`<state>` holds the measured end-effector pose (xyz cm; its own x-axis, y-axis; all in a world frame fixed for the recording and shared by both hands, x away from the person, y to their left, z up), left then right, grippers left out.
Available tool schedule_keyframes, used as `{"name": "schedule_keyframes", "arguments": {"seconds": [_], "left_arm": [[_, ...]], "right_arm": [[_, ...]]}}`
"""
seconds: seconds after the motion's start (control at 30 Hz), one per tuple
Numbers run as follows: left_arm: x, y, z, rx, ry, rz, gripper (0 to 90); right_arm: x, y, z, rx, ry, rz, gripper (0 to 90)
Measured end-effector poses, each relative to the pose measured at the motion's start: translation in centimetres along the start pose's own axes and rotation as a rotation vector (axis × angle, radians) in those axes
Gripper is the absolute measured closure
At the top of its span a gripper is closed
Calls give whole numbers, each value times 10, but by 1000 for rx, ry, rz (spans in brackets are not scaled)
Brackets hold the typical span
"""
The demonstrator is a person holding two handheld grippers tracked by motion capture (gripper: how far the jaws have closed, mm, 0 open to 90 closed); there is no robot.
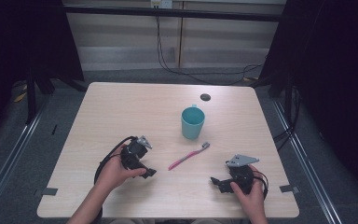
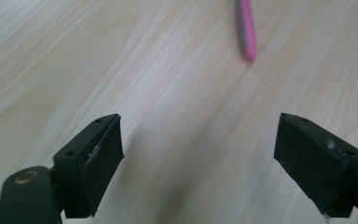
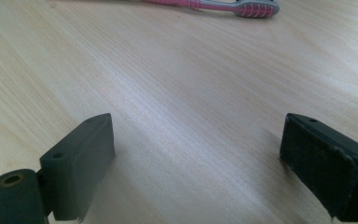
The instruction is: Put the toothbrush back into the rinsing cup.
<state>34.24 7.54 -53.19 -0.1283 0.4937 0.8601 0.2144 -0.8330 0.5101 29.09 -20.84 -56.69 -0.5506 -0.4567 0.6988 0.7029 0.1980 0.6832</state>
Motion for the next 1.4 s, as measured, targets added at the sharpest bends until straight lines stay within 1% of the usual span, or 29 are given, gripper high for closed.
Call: {"name": "schedule_keyframes", "arguments": {"seconds": [0.07, 0.1, 0.13, 0.17, 0.2, 0.23, 0.27, 0.3, 0.37, 0.4, 0.43, 0.6, 0.63, 0.67, 0.77, 0.83, 0.9, 0.97, 1.0, 1.03, 1.1, 1.13, 1.17, 1.2, 1.23, 1.27, 1.3, 1.33, 1.4], "left_arm": [[-3, 6, -3, -9, -9, 6, 153], [-5, 8, -4, -3, -10, 11, 153], [-6, 11, -5, -10, -14, 16, 153], [-8, 16, -6, -5, -19, 17, 154], [-8, 16, -6, -5, -19, 17, 156], [-11, 22, -8, -9, -23, 17, 166], [-11, 22, -8, -9, -23, 17, 174], [-12, 25, -8, -24, -21, 25, 174], [-15, 31, -9, -22, -22, 38, 204], [-17, 34, -9, -18, -31, 50, 217], [-17, 34, -9, -18, -31, 50, 222], [-25, 40, -6, -37, -28, 87, 241], [-26, 41, -5, -47, -24, 95, 248], [-28, 43, -5, -55, -29, 99, 266], [-31, 45, -5, -56, -31, 109, 283], [-34, 47, -4, -74, -27, 119, 317], [-37, 50, -4, -76, -38, 129, 332], [-39, 52, -4, -69, -50, 137, 365], [-41, 52, -2, -74, -44, 160, 373], [-41, 52, -2, -74, -44, 160, 381], [-43, 54, -1, -54, -46, 174, 395], [-43, 54, -1, -54, -46, 174, 407], [-44, 54, 0, -57, -42, 180, 407], [-45, 55, 0, -59, -46, 189, 432], [-45, 55, 0, -59, -46, 189, 439], [-47, 57, 0, -64, -53, 201, 443], [-47, 57, 0, -64, -53, 201, 451], [-48, 58, 0, -75, -52, 199, 460], [-50, 61, 0, -77, -49, 206, 488]], "right_arm": [[0, 0, 0, 0, 0, 0, 94], [0, 0, 0, 0, 0, 0, 94], [0, 0, 0, 0, 0, 0, 94], [0, 0, 0, -1, 0, 1, 94], [0, 0, 0, -1, 0, 1, 94], [0, 0, 0, 2, 0, -1, 94], [0, 0, 0, 2, -1, -1, 94], [0, 0, 0, 2, -1, -1, 94], [0, 0, 0, 2, 4, -1, 94], [0, 0, 0, 2, 3, -1, 94], [0, 0, 0, 2, 3, -1, 94], [0, 0, 0, 2, 3, -1, 94], [0, 0, 0, 2, 3, -2, 94], [0, 0, 0, 2, 4, -1, 94], [0, 0, 0, 2, 4, -1, 94], [0, 0, 0, 2, 3, -1, 94], [0, 0, 0, 3, 2, -1, 94], [0, 0, 0, 1, 2, 0, 94], [0, 0, 0, 2, 1, -1, 94], [0, 0, 0, 2, 1, -1, 94], [0, 0, 0, 1, 2, 0, 94], [0, 0, 0, 1, 2, 0, 94], [0, 0, 0, 1, 2, 0, 94], [0, 0, 0, 2, 3, 0, 94], [0, 0, 0, 2, 3, 0, 94], [0, 0, 0, 1, 3, 0, 94], [0, 0, 0, 1, 3, 0, 94], [0, 0, 0, 2, 3, -1, 94], [0, 0, 0, 0, 2, 1, 94]]}}
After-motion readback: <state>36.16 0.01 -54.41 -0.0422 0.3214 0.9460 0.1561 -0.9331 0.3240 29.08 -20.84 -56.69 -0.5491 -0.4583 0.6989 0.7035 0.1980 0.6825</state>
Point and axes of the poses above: each handheld gripper's, and its own axes: x roughly backward along the jaws, y roughly out of its top, z roughly to its left, the point moved 8 cm from there along -x, roughly forward along the jaws, and after that the axes turned 15 degrees about -x, right-handed, at the moved point
